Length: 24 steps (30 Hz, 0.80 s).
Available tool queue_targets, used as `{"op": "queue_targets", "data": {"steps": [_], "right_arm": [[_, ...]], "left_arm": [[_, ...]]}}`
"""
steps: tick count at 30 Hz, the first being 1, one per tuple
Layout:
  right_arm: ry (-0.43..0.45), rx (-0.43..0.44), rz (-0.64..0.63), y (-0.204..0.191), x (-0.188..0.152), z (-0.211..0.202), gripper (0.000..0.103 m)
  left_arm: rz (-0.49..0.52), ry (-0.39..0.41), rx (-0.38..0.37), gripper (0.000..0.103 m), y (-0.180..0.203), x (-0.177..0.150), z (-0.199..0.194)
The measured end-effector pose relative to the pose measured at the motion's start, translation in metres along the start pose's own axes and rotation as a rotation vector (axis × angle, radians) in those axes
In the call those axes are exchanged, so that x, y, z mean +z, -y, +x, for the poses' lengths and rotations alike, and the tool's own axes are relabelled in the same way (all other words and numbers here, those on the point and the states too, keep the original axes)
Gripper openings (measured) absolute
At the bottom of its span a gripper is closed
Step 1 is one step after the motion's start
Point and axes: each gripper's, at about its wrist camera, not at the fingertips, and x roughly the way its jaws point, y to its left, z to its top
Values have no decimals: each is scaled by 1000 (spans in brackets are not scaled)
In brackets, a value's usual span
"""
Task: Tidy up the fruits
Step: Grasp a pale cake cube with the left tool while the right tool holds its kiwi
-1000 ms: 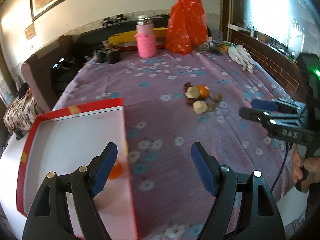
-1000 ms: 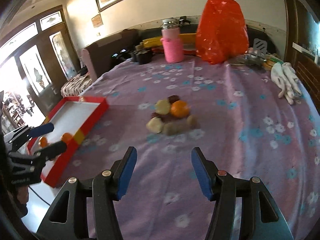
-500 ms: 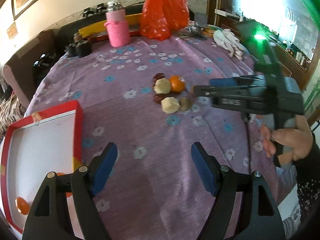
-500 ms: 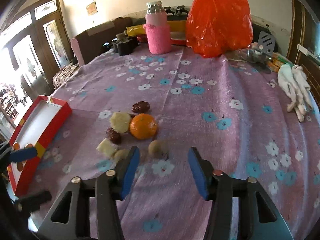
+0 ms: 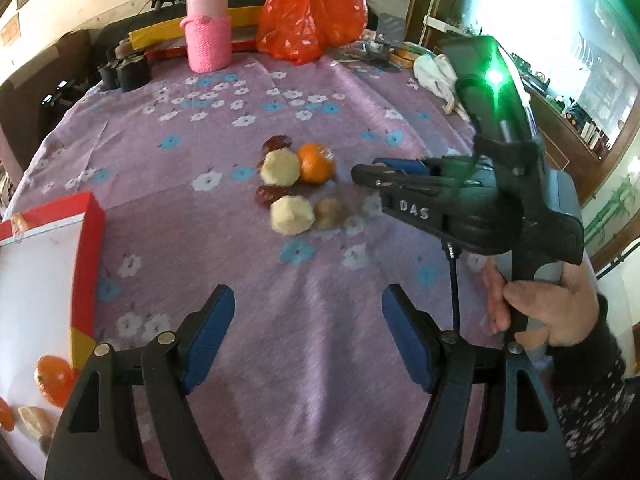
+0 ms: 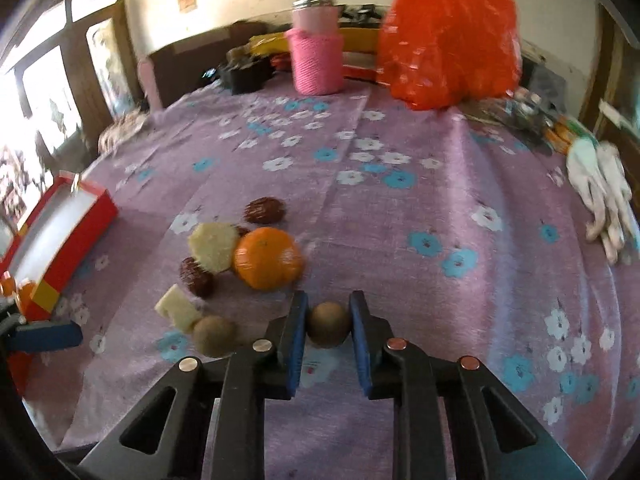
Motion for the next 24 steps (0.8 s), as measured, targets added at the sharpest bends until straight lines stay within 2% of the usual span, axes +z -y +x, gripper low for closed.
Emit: {"op": "queue_targets", "data": {"steps": [4,7,12,17,19,21,24], "right_arm": [[57,39,132,39,0,-13,22],[67,55,198,60,-1,-16,22],[74,65,214,65,-1,-21,22],[84,84,217,64,-1,-25,22],[94,82,214,63,0,-27,22],[104,84,215,62,0,-30,22],[109,87,214,62,1,-31,22]], "left_arm": [[8,15,-27,76,12,16,11],[-18,20,-87,76,21,31,23],[-24,42,-50,76,21,52,41],[-25,1,14,76,7,43,36],[-26,-49,-31,76,1,32,35],[-29,-96,-11,76,-7,15,31],[-50,-57,13,76,-16,9,15]]}}
